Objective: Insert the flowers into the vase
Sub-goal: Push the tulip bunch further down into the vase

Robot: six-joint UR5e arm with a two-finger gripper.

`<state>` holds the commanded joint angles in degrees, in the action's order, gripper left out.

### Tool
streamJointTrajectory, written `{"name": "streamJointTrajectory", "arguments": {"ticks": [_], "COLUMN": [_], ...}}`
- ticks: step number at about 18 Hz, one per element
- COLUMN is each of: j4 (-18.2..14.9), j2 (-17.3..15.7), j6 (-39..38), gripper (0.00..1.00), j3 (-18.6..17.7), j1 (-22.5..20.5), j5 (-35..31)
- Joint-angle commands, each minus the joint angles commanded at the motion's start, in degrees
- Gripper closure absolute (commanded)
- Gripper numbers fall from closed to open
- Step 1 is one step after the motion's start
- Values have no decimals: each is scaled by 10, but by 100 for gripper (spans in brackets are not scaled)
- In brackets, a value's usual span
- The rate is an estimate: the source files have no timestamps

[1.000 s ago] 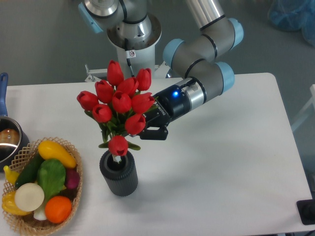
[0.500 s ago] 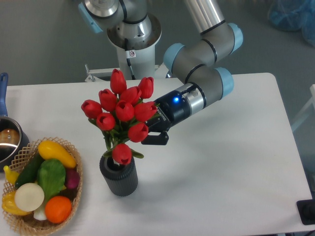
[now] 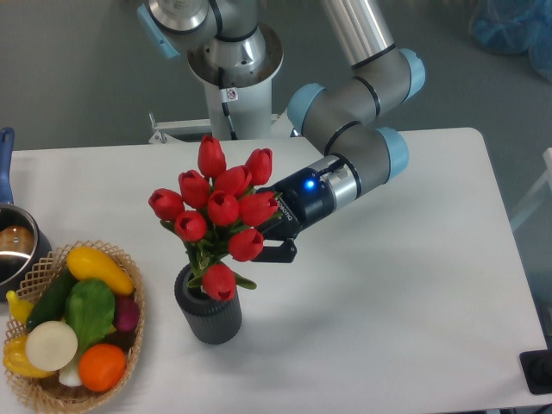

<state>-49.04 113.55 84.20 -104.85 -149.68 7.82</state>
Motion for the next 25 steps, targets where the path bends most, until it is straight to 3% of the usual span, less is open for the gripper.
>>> {"name": "streamJointTrajectory", "arguments": {"ticks": [25], "j4": [0], "j2": [29], "j6": [23], "gripper": [75], "j3": [-24], "j1": [-1], "j5": [-12]}}
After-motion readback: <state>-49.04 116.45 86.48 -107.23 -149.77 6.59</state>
